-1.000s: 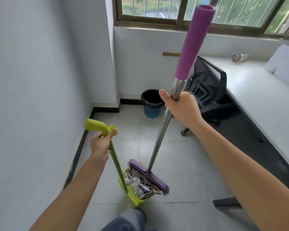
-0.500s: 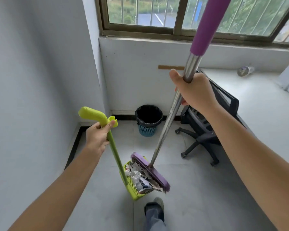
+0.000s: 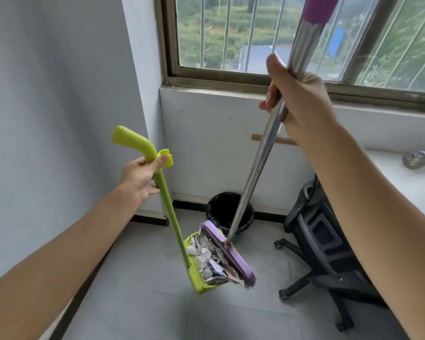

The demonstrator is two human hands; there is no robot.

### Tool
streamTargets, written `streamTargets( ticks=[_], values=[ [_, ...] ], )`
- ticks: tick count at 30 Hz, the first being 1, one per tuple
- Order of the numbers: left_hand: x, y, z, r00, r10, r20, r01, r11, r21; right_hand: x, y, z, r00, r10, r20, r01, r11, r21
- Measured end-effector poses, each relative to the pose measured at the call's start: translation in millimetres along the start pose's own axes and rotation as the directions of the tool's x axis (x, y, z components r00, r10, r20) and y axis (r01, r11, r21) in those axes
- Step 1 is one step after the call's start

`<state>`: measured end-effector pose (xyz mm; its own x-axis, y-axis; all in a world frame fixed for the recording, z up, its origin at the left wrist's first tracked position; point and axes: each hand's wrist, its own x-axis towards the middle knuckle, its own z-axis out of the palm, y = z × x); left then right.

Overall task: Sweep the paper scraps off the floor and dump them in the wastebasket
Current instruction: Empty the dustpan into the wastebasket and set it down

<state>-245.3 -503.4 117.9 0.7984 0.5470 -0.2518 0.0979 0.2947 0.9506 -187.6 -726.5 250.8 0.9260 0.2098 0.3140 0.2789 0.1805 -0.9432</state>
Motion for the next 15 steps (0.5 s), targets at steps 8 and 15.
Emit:
streamTargets(
  ticks=[8,15],
  values=[
    [142,61,56,0.99,0.019,0.139,-0.023,0.999,0.027,135,8,2,0.98,-0.107,-0.169,0.097,0.993,-0.066],
    [229,67,87,0.968,-0.056,0.243,0.041,0.997,0.066,190,39,7,0.967,-0.075,-0.245,0.06,0.996,-0.067]
  ],
)
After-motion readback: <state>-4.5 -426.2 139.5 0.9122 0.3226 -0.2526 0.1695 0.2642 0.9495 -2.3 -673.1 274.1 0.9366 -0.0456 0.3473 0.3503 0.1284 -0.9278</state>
